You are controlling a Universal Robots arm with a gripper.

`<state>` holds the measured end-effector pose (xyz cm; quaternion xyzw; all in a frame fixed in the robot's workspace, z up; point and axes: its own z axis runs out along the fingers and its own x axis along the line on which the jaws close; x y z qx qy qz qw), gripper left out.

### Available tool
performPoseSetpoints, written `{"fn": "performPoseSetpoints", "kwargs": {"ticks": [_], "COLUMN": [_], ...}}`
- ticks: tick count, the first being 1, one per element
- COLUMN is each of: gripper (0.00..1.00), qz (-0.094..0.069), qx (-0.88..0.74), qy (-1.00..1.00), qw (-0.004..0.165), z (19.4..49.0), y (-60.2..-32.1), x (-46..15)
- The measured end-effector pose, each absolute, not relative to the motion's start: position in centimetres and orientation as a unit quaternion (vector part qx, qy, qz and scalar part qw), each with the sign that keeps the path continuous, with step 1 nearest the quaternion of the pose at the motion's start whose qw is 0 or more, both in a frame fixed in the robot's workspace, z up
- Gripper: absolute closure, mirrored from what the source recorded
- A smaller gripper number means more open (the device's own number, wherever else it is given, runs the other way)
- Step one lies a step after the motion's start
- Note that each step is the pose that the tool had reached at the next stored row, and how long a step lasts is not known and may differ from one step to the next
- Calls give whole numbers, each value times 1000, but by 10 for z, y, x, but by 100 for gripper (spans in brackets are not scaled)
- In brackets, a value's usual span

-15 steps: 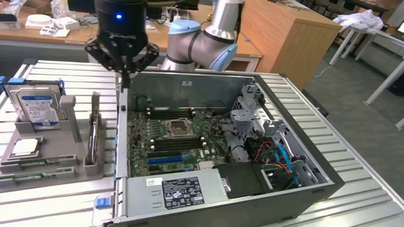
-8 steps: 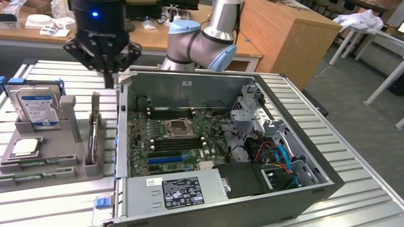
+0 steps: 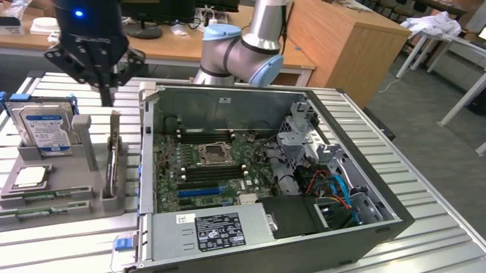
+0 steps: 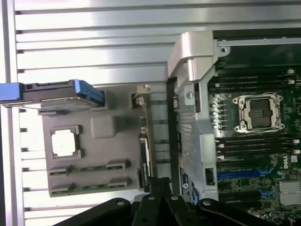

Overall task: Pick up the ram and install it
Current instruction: 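Reach for the ram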

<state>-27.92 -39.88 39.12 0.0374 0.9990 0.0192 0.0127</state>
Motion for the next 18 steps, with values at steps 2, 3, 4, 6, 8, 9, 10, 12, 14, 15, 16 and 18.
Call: {"fn": "performPoseSetpoints", "kwargs": {"ticks": [2,3,4,6,8,9,10,12,14,15,16,18], "gripper": [89,89,89,89,89,89,89,89,89,89,89,89], "qz": [19,19,19,18,18,18,17,17,16,16,16,16], "qx": [37,37,37,37,37,37,37,37,37,37,37,37], "qy": [999,999,999,999,999,999,999,999,999,999,999,999], "qw": [13,13,13,13,13,13,13,13,13,13,13,13], "z": [391,391,391,391,390,390,390,390,390,390,390,389], "y": [-399,-399,-399,-399,-399,-399,-399,-399,-399,-399,-399,-399], "x": [-288,-293,-297,-306,-316,-320,-325,-334,-343,-348,-352,-361]}}
